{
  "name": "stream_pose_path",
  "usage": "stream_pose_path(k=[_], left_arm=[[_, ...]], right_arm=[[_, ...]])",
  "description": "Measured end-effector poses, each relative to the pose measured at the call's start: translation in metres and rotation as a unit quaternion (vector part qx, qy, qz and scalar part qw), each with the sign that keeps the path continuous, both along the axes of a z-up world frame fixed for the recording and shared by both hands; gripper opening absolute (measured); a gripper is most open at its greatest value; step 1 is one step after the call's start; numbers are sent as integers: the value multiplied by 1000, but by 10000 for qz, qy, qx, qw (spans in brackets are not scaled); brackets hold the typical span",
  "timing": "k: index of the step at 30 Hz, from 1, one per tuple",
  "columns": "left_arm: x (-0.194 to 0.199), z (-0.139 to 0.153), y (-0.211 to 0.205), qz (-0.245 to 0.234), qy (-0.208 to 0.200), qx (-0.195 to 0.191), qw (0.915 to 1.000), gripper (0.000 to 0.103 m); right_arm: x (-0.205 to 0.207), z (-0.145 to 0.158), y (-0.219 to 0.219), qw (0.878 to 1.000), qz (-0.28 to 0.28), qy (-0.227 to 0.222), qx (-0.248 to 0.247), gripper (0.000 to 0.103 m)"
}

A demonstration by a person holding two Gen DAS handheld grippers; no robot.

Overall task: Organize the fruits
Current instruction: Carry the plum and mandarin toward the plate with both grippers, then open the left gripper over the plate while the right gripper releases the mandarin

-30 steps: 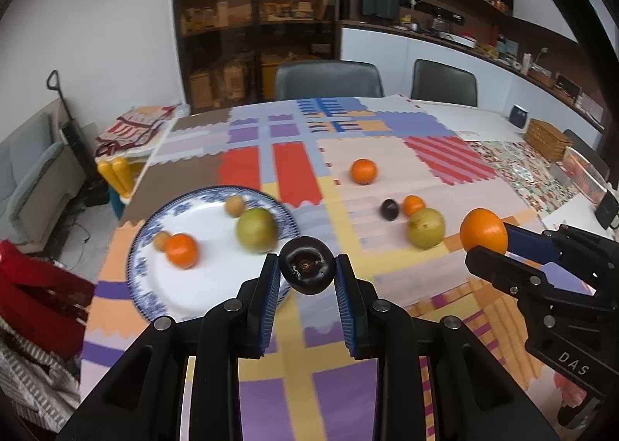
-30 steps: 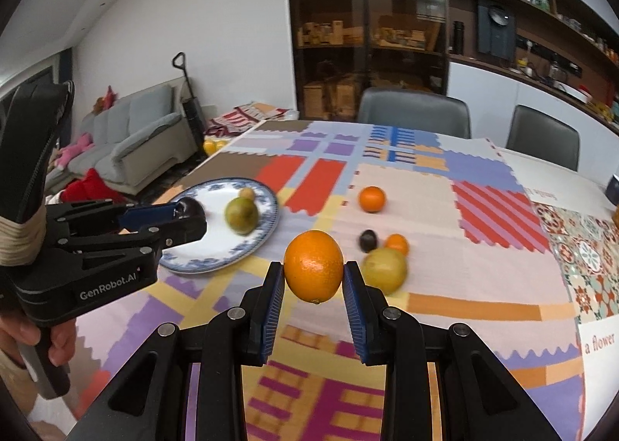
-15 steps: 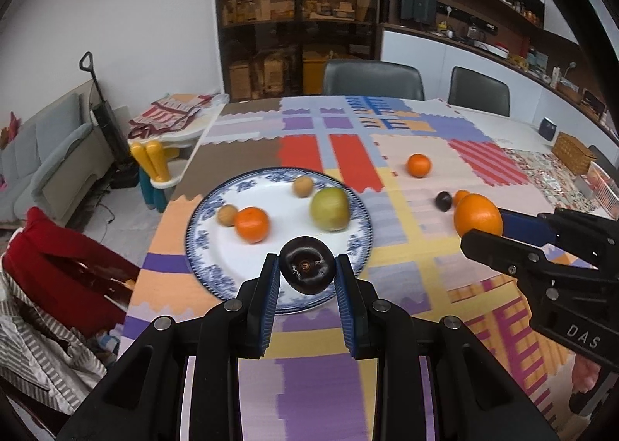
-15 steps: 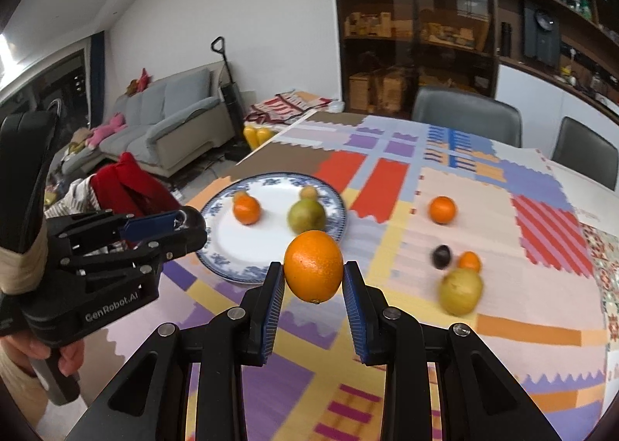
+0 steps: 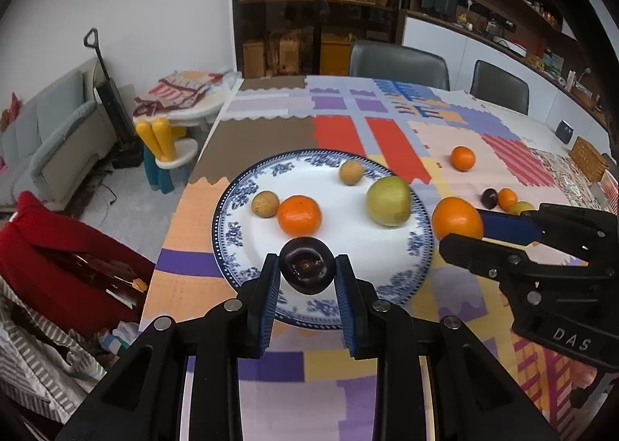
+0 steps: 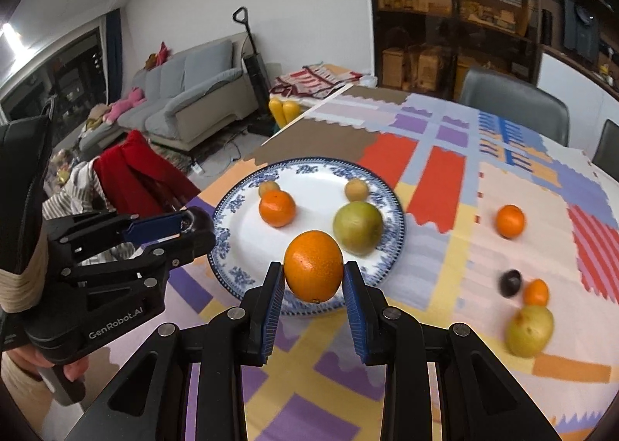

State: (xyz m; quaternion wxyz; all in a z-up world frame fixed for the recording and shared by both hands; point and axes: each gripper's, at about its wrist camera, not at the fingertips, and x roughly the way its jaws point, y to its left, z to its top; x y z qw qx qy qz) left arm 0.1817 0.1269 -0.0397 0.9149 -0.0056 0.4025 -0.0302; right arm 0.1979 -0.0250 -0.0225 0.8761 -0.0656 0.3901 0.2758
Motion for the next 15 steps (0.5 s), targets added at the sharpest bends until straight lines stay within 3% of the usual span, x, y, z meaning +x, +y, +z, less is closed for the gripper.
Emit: stream_pose_path(k=[15], left_arm=[[38, -39, 22, -31, 387, -4, 9992, 28]], right_arm=[[41, -44, 35, 9982, 75, 527, -269, 32]])
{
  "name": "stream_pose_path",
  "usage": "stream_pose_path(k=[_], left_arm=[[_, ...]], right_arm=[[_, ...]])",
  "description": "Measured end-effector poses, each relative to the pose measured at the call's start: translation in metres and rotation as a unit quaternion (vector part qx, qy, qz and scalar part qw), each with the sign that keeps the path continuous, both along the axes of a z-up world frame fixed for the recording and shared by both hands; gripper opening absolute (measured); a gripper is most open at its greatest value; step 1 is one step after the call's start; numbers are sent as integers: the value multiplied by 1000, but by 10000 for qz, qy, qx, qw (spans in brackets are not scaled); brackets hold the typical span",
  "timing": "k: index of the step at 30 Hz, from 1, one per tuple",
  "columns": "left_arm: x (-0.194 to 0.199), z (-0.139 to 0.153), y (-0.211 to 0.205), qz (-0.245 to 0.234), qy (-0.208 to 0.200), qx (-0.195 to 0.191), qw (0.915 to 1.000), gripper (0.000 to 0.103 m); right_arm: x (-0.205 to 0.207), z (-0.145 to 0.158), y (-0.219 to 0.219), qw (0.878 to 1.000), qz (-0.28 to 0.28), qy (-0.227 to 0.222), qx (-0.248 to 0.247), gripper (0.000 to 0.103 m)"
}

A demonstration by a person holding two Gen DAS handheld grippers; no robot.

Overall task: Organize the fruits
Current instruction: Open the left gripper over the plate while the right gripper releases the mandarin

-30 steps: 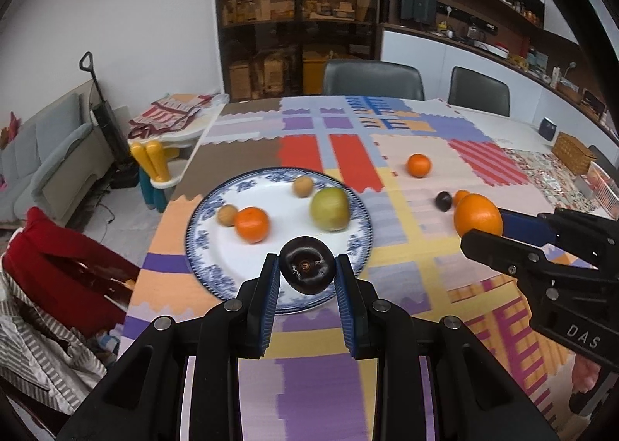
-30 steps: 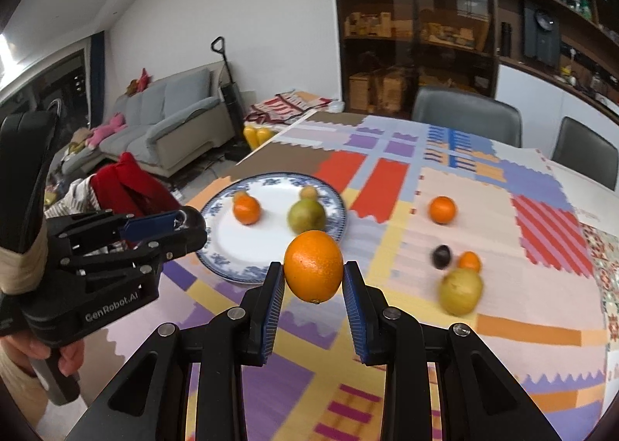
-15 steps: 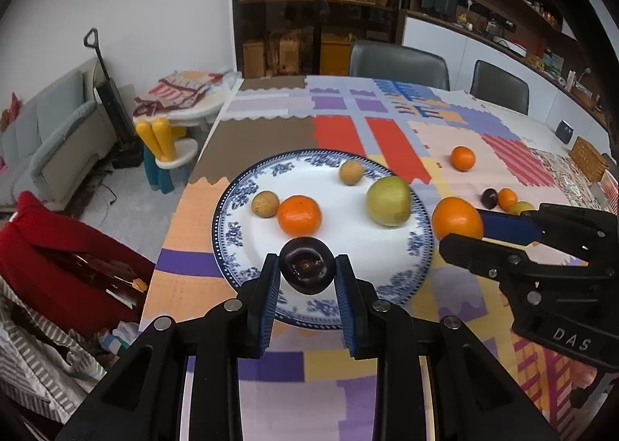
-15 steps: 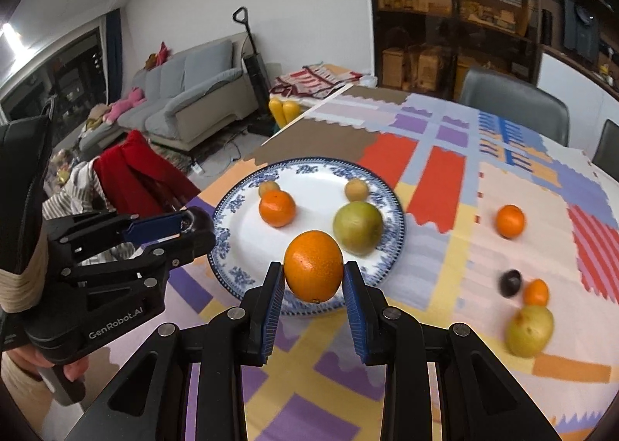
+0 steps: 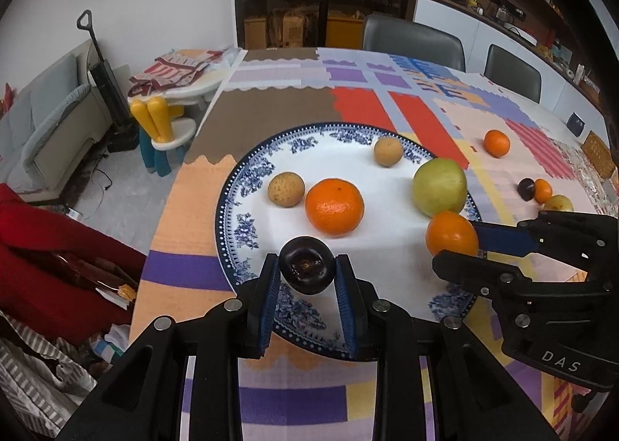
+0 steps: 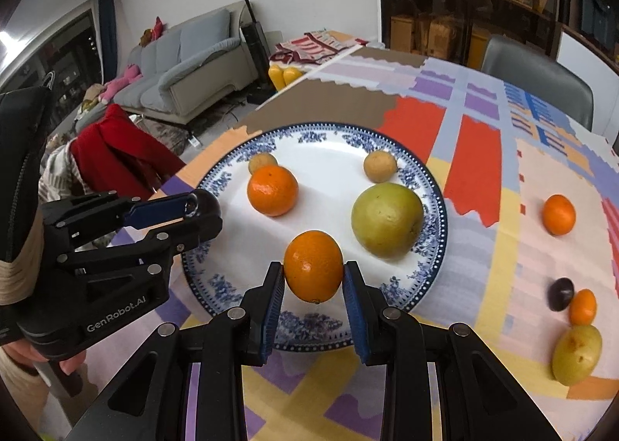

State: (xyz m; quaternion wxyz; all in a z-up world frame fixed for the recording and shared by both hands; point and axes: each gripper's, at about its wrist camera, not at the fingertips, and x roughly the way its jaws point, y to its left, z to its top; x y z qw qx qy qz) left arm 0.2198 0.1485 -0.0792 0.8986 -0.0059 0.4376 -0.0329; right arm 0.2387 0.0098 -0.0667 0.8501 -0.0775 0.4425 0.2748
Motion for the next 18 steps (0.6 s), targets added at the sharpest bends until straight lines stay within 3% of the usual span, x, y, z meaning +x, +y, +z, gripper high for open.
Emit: stream_pose_path(k=[5, 8, 11, 16, 18], left_arm=[[2, -1, 0, 60, -12, 28, 10000, 29], [-2, 5, 2, 113, -98, 5, 9999, 43], [-8, 14, -1, 123, -238, 160, 9995, 45], [-29, 38, -8, 182, -533, 273, 9980, 56], [-37, 47, -11, 191, -646, 301, 9973, 58]], right_arm=[[6, -5, 3, 10000, -28, 29, -28, 32], [9, -4, 1, 9999, -122, 79, 44, 34], [4, 3, -5, 9997, -196, 7, 155, 49], [-17, 27, -14, 9986, -259, -462, 91, 51], [-25, 37, -21, 9976, -306, -610, 80, 60]])
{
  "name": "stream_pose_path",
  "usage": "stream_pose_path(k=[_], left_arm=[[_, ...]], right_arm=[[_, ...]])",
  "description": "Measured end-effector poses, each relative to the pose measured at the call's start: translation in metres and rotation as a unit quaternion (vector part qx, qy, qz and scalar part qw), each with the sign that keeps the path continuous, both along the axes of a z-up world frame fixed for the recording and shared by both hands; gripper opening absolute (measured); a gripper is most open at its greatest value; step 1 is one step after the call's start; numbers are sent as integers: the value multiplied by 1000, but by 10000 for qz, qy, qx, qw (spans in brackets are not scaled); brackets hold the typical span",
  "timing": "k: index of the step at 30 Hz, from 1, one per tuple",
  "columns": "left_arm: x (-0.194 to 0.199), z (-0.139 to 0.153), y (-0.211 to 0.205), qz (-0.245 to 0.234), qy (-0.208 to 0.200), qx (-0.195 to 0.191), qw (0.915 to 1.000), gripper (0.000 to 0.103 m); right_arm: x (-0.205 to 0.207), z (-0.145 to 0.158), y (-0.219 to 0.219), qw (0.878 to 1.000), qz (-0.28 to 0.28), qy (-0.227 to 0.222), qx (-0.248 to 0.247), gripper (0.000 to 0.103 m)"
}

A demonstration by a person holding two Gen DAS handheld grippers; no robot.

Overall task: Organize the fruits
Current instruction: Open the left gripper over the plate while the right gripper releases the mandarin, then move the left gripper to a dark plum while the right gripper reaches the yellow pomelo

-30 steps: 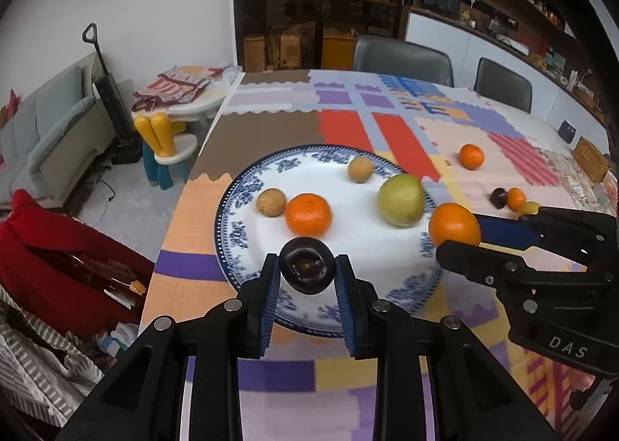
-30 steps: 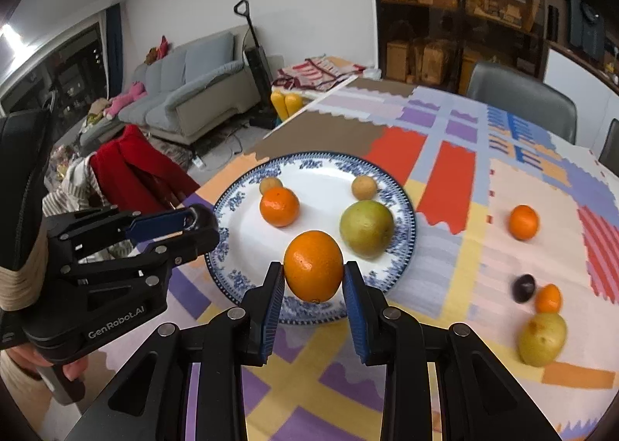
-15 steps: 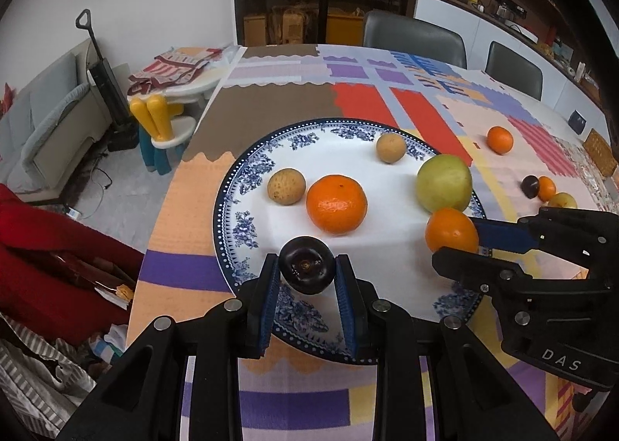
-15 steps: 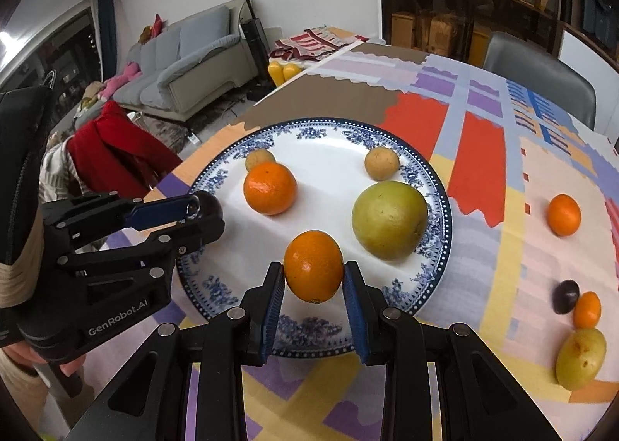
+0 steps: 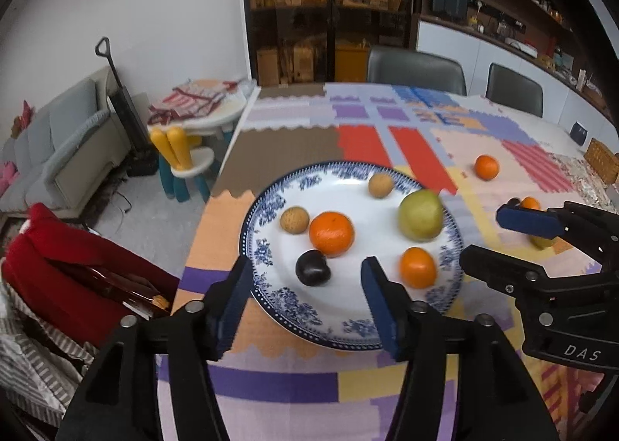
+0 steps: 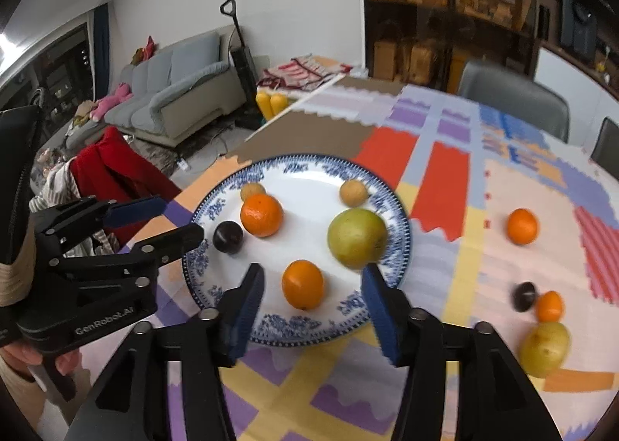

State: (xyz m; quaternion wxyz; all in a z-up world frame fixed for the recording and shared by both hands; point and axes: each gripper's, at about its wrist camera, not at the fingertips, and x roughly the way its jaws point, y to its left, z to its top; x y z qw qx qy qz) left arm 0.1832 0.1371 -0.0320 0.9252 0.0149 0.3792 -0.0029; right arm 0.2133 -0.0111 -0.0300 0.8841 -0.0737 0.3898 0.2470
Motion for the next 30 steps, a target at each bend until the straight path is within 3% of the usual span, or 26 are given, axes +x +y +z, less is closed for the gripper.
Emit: stream_pose_path(k=[6, 12, 24, 30], left_arm=[[-26, 26, -19, -122, -355, 42, 9993, 64], [-46, 44, -48, -370, -589, 40, 9976, 69], [-56, 56, -112, -1036, -803, 93, 9913, 73], [-46, 55, -138, -1547, -976, 316, 9826, 73]], right_arm=[[-29, 22, -22, 9989, -157, -431, -91, 68], [-51, 38, -53, 9972, -392, -639, -58, 69], [-78, 60, -124, 9888, -1099, -1010, -1, 69], [-84, 59, -150, 9828, -1482, -1101, -96, 69]])
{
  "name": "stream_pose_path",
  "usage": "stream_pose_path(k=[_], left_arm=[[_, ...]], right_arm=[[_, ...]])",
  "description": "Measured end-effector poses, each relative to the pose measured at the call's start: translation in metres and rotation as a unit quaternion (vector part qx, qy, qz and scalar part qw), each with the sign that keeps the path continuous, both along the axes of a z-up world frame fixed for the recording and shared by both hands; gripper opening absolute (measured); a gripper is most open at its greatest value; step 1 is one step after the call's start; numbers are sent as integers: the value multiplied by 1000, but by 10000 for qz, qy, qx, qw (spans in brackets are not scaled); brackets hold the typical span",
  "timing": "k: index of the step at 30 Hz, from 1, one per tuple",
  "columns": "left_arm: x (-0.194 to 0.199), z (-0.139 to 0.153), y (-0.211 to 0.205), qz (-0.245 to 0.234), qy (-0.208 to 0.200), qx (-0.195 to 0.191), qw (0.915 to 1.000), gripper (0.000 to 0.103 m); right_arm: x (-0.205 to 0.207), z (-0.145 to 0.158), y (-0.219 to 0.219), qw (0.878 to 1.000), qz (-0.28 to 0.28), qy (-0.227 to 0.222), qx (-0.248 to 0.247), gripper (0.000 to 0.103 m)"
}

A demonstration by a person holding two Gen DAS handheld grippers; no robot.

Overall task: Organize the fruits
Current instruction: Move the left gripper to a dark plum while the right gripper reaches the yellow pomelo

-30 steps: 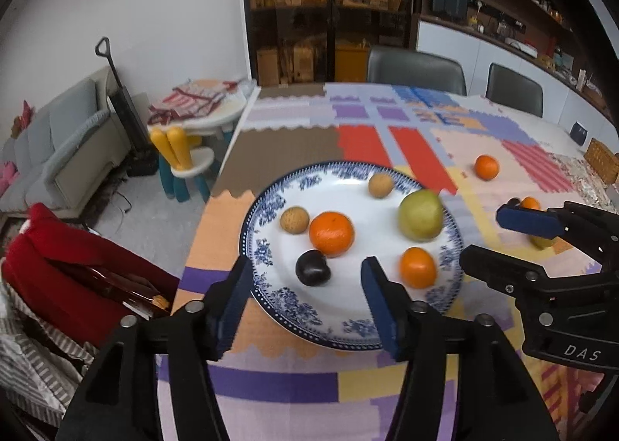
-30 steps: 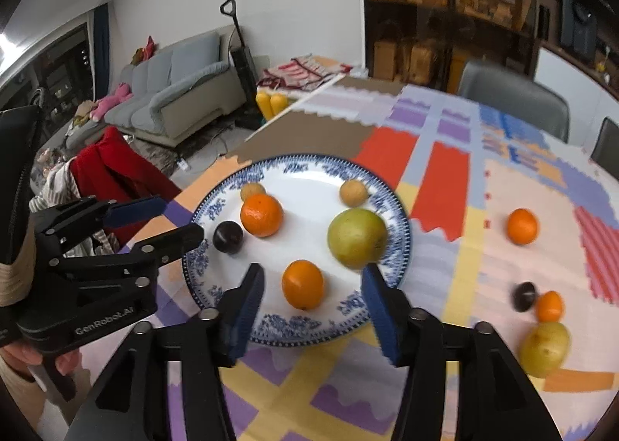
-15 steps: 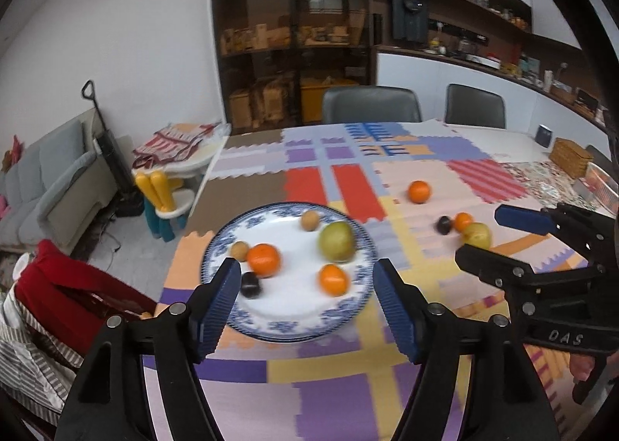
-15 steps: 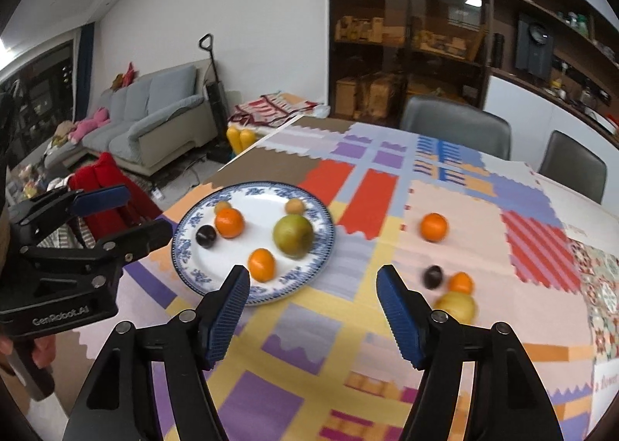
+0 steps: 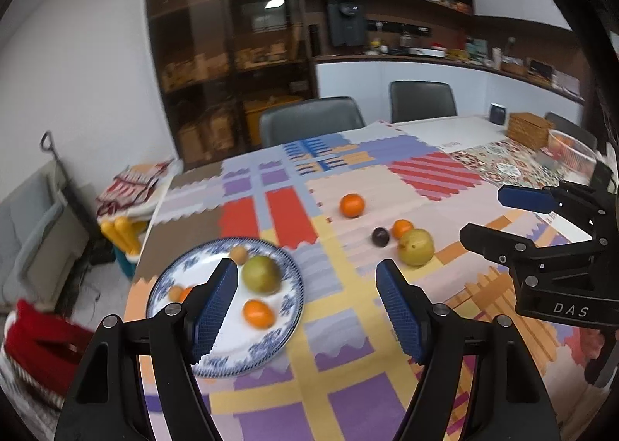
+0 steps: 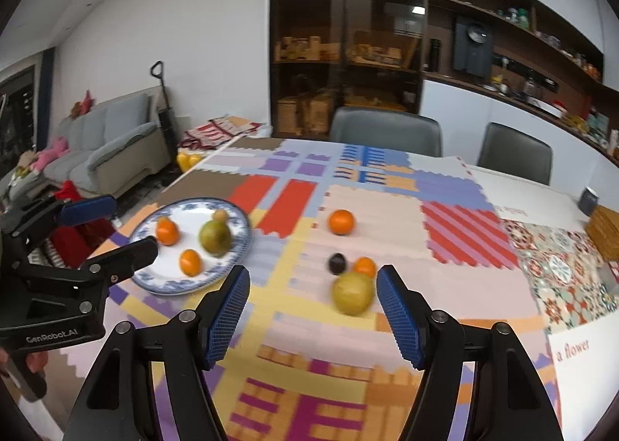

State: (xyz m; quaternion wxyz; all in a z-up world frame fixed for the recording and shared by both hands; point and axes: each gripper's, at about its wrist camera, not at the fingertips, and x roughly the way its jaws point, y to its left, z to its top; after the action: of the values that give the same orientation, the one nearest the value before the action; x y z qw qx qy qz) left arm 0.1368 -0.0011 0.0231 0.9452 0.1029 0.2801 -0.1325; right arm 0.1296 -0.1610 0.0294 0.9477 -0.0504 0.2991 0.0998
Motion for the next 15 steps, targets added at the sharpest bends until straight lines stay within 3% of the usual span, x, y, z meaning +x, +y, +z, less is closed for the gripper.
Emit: stream_pose_path(k=[7, 15], left_arm=[[25, -8, -18, -712, -122, 150, 9973, 73], [68, -32, -30, -1364, 167, 288, 9901, 73]], right_arm=[[4, -14, -12, 9991, -410, 45, -82, 69], [21, -42, -11, 9970, -661, 370, -164, 69]])
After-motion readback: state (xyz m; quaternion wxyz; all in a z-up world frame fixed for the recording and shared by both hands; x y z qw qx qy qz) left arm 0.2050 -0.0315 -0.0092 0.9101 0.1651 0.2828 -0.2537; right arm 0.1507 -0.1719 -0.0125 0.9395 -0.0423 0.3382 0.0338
